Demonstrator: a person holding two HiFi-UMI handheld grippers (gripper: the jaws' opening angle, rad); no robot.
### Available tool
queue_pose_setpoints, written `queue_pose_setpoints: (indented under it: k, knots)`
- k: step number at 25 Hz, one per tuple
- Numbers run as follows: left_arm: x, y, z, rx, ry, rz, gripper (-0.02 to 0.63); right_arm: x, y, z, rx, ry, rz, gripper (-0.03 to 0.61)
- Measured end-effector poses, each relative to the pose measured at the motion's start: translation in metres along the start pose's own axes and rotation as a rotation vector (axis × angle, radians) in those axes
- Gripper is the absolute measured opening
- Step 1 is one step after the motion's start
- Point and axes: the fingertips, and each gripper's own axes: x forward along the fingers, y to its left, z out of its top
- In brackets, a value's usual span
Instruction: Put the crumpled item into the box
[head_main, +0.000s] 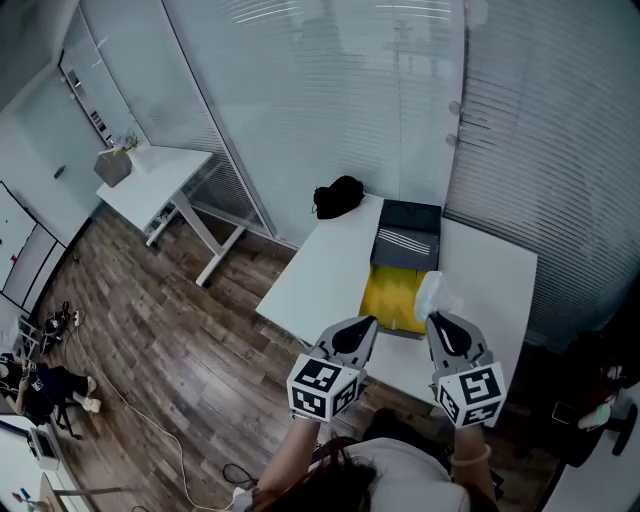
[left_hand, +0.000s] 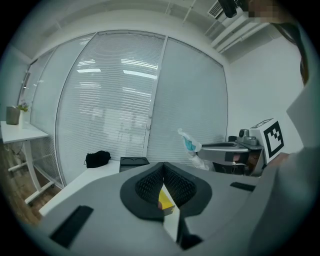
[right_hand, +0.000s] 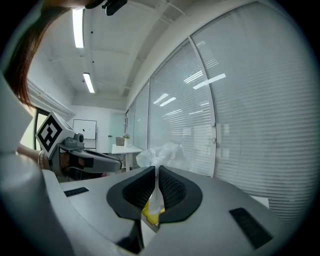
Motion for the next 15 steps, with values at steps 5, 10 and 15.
queue_pose_setpoints:
  k: [5,10,15]
  knots:
    - [0.012,0.003,-0.002,-0.004,0.012,0.021,0.018,0.014,-0.014,-0.001,-0.026,0.005,0.019,0.043]
    - [0.024,0.003,-0.005,-0.006,0.025,0.024,0.018,0.023,-0.026,-0.007,-0.045,0.02,0.025,0.043]
    - [0.027,0.012,-0.007,0.0,0.045,0.02,0.018,0.037,-0.031,-0.011,-0.049,0.035,0.02,0.043]
